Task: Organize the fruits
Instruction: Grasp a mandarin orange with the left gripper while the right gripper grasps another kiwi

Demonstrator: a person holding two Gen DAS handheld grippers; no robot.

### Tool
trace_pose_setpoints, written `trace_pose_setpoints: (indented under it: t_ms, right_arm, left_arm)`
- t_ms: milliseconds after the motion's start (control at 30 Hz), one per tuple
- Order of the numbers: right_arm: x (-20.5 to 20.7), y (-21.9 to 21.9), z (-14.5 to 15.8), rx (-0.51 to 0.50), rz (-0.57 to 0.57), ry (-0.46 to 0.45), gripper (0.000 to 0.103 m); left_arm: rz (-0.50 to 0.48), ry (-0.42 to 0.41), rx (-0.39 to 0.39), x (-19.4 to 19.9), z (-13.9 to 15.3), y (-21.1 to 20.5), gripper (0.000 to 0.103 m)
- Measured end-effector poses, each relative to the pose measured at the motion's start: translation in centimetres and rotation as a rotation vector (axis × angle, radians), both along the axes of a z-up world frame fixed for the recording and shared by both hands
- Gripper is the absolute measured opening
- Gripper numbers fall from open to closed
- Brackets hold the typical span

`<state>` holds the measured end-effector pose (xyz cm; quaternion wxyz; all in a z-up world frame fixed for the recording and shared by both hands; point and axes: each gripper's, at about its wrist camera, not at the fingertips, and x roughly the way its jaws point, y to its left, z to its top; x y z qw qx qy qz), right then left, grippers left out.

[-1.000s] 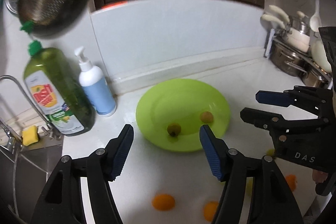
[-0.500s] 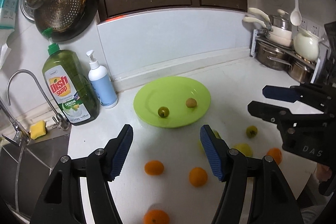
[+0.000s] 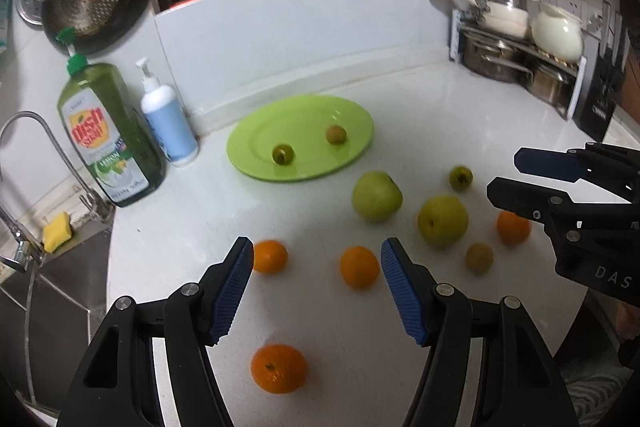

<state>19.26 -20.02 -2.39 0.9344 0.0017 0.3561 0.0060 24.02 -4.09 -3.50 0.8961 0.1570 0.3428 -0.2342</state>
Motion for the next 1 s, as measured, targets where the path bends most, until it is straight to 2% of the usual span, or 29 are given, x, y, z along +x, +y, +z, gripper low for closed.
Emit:
trace_pose_setpoints:
  t_ms: [400, 1000]
  right_arm:
    - [-1.6, -0.1, -4.1, 0.081, -0.074, 0.121, 0.044]
    - [-0.6, -1.3, -7.0, 0.14, -0.149, 0.208, 0.043]
  left_arm:
    - [-0.082, 0.05, 0.061, 0.0, -3.0, -1.3, 0.065]
    - [-0.119, 0.147, 0.08, 2.6, -5.6, -3.4, 0.049]
